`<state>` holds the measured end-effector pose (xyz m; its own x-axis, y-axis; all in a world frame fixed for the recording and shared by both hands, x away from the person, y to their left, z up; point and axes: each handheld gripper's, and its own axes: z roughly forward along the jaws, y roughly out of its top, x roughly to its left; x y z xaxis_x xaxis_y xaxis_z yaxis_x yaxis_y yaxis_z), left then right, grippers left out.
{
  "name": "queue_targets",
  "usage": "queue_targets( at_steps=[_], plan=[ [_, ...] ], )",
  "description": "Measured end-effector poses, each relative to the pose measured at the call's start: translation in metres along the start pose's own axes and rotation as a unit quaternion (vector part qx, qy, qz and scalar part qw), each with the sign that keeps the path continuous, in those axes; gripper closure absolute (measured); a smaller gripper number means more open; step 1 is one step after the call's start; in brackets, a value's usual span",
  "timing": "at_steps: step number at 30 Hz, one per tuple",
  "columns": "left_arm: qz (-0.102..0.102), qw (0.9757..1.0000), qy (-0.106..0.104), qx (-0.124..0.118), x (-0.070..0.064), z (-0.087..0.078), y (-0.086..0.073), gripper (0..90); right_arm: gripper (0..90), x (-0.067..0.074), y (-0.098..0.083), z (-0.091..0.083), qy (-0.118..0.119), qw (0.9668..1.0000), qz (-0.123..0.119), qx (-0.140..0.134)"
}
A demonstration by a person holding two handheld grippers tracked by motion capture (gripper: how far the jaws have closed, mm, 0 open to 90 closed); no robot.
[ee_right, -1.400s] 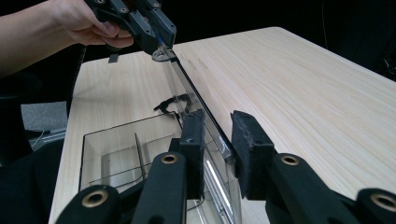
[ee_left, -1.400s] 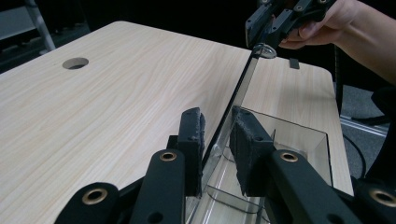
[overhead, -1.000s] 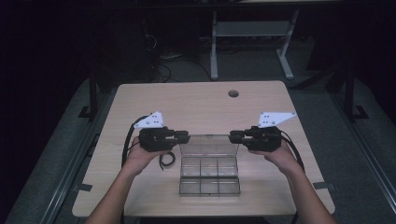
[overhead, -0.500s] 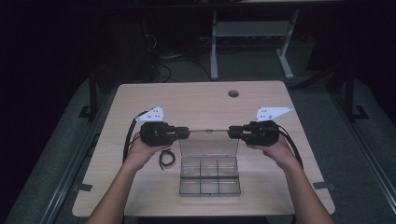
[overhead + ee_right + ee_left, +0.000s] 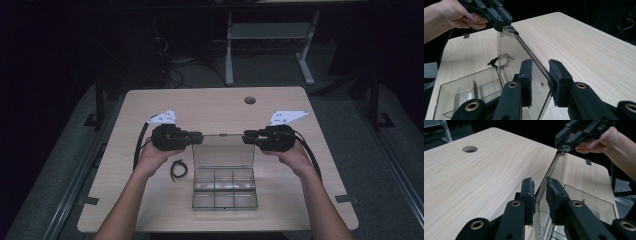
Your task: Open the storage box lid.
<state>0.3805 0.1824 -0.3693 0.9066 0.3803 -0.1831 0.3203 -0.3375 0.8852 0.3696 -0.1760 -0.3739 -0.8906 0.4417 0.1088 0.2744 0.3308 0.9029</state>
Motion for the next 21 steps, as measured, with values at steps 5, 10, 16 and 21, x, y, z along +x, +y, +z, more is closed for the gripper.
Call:
queue_targets(
  at_steps=[5, 10, 16, 21],
  plan=[
    [-0.010, 0.9999, 0.003, -0.006, 0.004, 0.003, -0.001, 74.8, 70.2, -0.003, -0.002, 0.002, -0.007, 1.0000, 0.003, 0.001],
    [-0.025, 0.9996, 0.012, -0.009, 0.007, 0.006, -0.002, 73.9, 64.9, -0.004, -0.003, 0.006, -0.017, 0.9998, 0.005, 0.002],
    [-0.029, 0.9993, 0.019, -0.010, 0.010, 0.008, -0.003, 72.8, 61.0, -0.006, -0.005, 0.011, -0.024, 0.9997, 0.006, 0.004],
    [-0.034, 0.9992, 0.022, -0.002, 0.015, 0.012, -0.002, 71.3, 58.8, -0.010, -0.006, 0.015, -0.033, 0.9994, 0.006, 0.008]
  ],
)
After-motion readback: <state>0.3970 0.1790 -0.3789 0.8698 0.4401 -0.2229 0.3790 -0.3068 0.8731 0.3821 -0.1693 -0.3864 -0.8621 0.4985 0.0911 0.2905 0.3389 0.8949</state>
